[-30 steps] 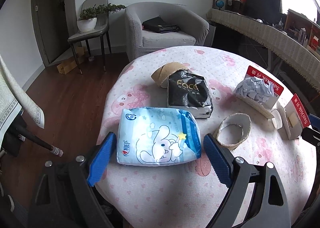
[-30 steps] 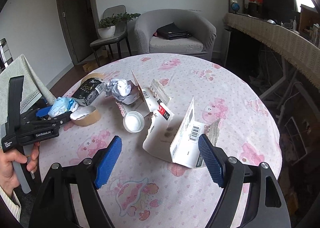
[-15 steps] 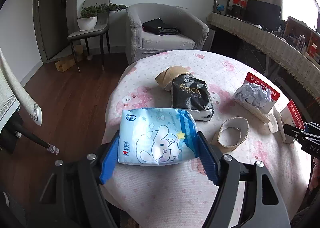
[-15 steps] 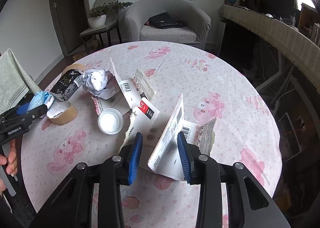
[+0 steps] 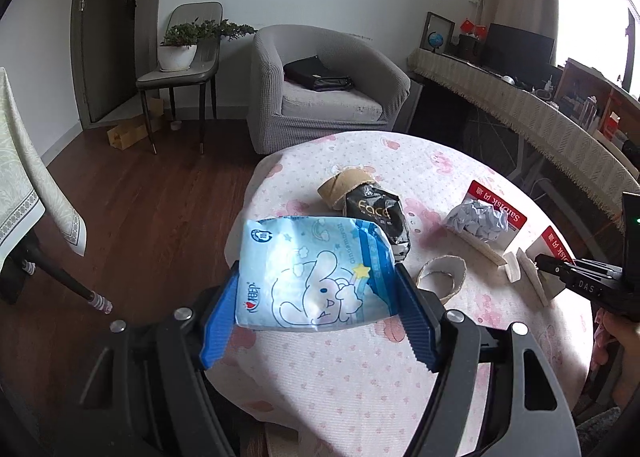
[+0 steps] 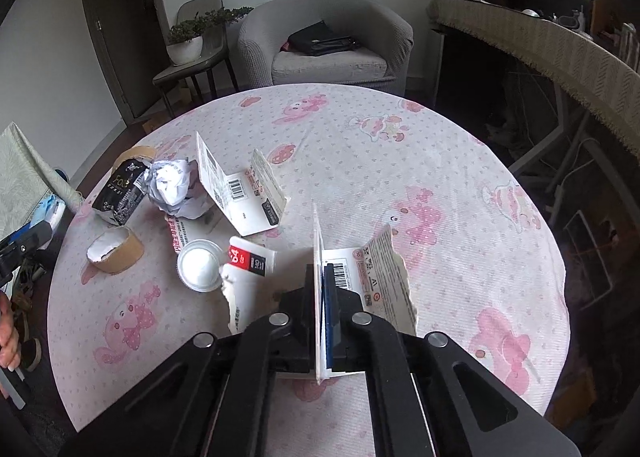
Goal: Collect trash
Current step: 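Grasp the torn white cardboard box with the right tool while the left lifts the wipes pack, then carry both items over the green bin and open both tools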
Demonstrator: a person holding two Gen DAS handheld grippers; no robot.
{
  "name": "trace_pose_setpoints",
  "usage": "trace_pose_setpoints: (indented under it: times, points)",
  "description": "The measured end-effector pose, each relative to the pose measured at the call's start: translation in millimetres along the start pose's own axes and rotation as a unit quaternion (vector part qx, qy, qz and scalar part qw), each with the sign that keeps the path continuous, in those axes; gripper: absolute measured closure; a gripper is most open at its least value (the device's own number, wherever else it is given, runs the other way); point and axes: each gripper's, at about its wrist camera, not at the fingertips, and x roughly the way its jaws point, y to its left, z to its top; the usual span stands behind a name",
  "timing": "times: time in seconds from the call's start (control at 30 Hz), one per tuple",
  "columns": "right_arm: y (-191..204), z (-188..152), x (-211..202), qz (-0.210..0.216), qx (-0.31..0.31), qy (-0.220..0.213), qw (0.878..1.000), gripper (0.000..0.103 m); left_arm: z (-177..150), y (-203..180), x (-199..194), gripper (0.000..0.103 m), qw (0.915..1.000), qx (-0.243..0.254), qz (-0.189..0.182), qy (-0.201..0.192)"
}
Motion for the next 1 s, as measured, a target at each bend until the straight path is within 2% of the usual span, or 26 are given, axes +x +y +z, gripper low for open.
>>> trace_pose_setpoints:
  times: [0.17,0.53,1.0]
  points:
    - [9.6,6.5,-15.2,0.009,-0.006,-0.016,1.0,0.101,1.2,11.9,-13.4,0.029,0.9999,-0.009,0.004,-0.005]
    - [36.9,22.0,-55.3,0.056,-0.019,-0.071,0.996,0.101,-2.9,33.6,-33.4,0.029,0.9996,-0.019,0.021,-0.009]
    - [103.2,30.7,-59.4,0.128,-0.058,-0.077,0.987,0.101,-33.4,88.9,-21.5,0.029,0.9965,-0.044,0.065,0.029]
